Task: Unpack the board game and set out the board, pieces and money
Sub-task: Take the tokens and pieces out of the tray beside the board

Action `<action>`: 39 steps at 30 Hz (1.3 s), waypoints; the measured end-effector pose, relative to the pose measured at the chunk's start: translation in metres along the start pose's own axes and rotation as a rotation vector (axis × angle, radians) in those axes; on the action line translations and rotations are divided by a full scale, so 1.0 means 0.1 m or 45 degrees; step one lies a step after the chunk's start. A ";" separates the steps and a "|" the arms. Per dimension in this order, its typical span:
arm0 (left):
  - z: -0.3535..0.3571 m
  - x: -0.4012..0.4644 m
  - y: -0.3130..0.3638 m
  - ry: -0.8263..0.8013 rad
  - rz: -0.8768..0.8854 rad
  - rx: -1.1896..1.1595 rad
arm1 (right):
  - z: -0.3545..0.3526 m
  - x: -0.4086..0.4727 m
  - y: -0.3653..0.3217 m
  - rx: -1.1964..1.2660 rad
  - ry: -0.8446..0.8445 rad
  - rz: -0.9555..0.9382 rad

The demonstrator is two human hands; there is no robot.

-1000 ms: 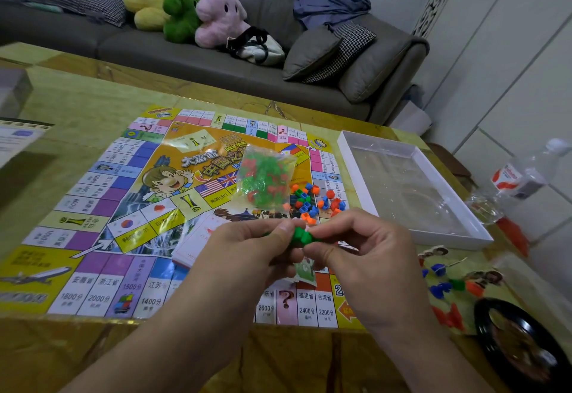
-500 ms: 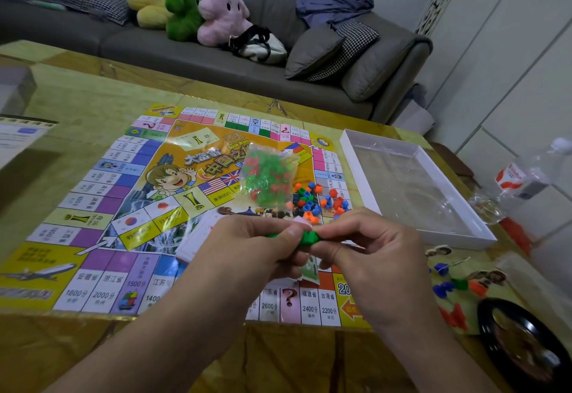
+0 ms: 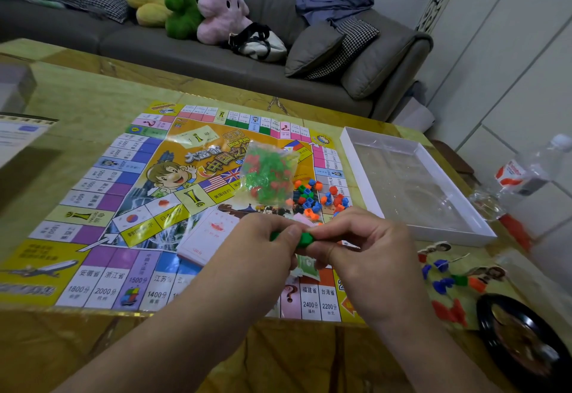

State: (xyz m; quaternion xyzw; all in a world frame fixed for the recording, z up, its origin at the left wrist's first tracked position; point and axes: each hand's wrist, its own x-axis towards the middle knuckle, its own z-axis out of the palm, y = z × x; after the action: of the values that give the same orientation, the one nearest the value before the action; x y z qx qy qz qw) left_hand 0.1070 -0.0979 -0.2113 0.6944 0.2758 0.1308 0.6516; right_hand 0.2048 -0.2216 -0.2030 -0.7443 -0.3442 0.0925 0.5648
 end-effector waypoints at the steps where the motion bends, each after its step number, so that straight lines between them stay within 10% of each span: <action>1: 0.00 -0.01 0.00 0.009 0.017 0.015 | 0.02 -0.01 0.00 -0.001 0.014 -0.009; 17: -0.15 0.02 0.03 -0.065 -0.116 -0.609 | -0.11 -0.02 -0.04 0.195 0.065 0.008; 39: -0.08 -0.02 -0.07 -0.073 -0.134 -0.437 | 0.01 -0.09 -0.04 -0.003 0.007 -0.054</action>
State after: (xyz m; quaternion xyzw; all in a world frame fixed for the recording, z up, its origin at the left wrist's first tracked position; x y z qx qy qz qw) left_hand 0.0997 -0.0920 -0.2168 0.5611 0.2669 0.1218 0.7740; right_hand 0.1958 -0.2262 -0.2015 -0.7377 -0.3585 0.0778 0.5667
